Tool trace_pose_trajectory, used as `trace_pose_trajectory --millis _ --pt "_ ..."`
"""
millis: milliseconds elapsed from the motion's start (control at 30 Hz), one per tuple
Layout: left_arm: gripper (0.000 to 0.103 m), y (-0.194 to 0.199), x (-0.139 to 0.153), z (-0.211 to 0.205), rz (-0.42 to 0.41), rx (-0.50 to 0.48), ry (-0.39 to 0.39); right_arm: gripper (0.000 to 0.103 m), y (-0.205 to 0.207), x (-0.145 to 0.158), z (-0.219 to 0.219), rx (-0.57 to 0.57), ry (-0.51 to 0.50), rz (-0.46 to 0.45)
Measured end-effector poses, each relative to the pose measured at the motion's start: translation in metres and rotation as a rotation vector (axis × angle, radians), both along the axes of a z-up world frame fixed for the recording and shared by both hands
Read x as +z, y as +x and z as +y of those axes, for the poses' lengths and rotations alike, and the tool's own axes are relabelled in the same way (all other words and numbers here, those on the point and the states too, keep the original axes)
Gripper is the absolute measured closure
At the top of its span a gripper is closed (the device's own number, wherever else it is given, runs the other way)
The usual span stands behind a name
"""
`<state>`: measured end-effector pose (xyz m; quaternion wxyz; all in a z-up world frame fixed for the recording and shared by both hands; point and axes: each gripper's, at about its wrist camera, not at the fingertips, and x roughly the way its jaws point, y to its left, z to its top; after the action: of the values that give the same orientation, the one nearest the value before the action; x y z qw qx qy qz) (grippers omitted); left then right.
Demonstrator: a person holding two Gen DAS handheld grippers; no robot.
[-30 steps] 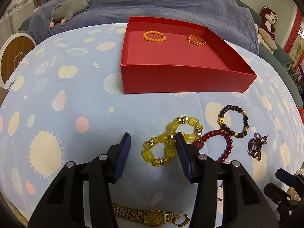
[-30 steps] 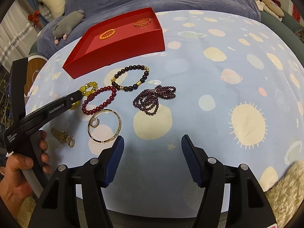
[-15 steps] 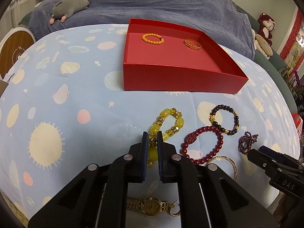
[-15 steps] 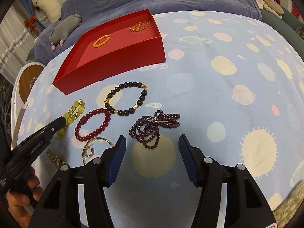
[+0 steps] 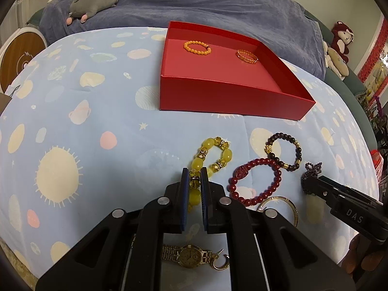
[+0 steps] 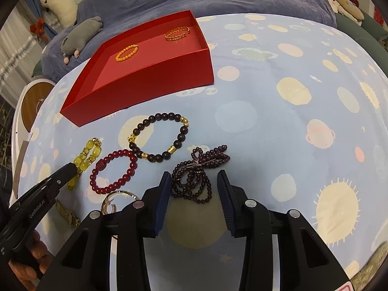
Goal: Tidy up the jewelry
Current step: 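Grasp the dark garnet multi-strand bracelet with the right tool while the left tool holds its bracelet, then carry both bracelets into the red box and open both tools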
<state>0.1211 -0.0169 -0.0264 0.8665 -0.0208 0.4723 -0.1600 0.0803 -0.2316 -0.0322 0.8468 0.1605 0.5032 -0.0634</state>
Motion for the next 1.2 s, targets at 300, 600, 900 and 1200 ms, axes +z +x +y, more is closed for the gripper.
trace_pose_trajectory --millis 300,600,900,1200 --pt "0.094 -0.004 0.001 0.001 0.010 0.006 0.000 0.096 -0.005 0.002 0.010 0.048 -0.071 -0.004" --pt "0.094 -0.012 0.018 0.006 -0.001 0.010 -0.029 0.099 -0.019 0.025 0.006 0.041 -0.030 -0.047" --pt "0.094 -0.016 0.042 0.013 -0.025 0.019 -0.066 0.099 -0.027 0.046 -0.002 0.033 -0.018 -0.079" --pt "0.094 -0.014 0.079 0.009 -0.071 -0.014 -0.098 0.099 -0.025 0.080 -0.011 0.038 0.026 -0.132"
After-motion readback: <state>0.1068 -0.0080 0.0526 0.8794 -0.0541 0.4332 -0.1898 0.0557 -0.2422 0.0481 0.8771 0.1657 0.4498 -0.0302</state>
